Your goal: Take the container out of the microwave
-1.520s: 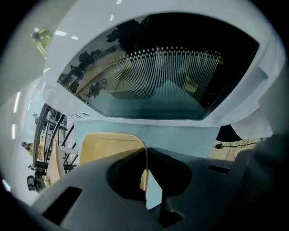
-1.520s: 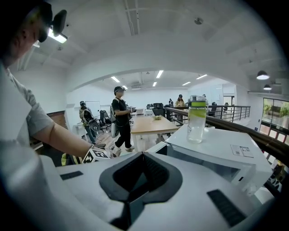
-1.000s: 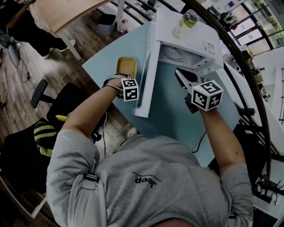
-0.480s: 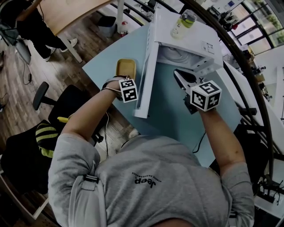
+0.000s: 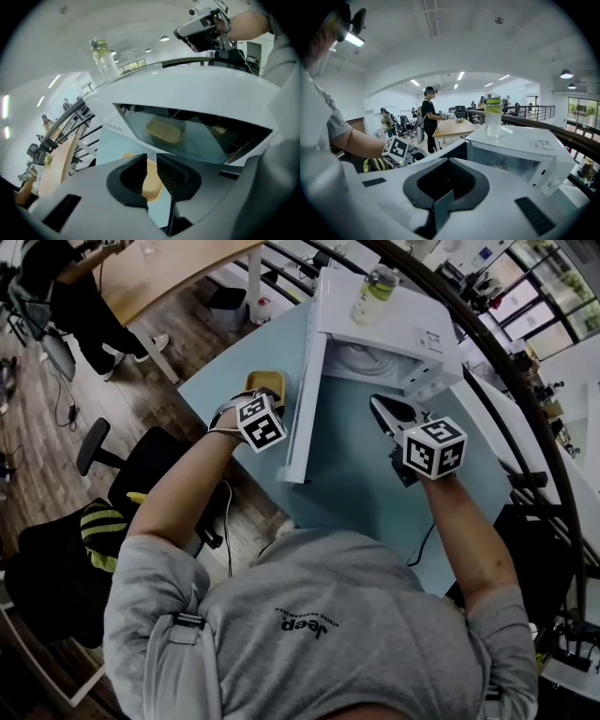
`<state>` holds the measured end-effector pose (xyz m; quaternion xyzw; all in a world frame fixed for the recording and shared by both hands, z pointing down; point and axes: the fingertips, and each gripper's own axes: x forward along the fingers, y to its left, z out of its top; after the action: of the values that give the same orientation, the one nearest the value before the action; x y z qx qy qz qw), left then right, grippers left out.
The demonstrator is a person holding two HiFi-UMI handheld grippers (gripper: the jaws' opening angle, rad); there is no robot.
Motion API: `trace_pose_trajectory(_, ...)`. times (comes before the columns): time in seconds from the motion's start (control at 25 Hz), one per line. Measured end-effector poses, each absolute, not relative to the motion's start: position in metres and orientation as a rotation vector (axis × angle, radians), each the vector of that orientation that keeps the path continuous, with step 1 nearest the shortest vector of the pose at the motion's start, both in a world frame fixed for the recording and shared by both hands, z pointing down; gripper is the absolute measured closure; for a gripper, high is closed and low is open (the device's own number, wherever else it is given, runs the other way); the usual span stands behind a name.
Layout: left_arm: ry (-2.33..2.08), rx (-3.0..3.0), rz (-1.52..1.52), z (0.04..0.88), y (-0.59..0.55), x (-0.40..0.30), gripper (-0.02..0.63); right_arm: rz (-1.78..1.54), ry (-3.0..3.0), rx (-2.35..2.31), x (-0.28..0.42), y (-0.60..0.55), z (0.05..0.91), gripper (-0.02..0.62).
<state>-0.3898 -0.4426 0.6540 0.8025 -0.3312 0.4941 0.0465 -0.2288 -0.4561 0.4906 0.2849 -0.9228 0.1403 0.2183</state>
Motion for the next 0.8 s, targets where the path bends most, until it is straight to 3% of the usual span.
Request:
trace_pose_trajectory(0.48, -1.536, 2.372, 1.13, 0.517, -0.407, -0.394, 0.576, 0.342, -2.635, 0.811, -0.149, -0.399, 0.464, 0.577)
trace_pose_trajectory(0.8, -1.546, 2.561, 0.961, 0.442, -0.326, -0.236, 0.584, 0.233, -2.67, 0.813, -0.032, -0.312, 0.445, 0.577)
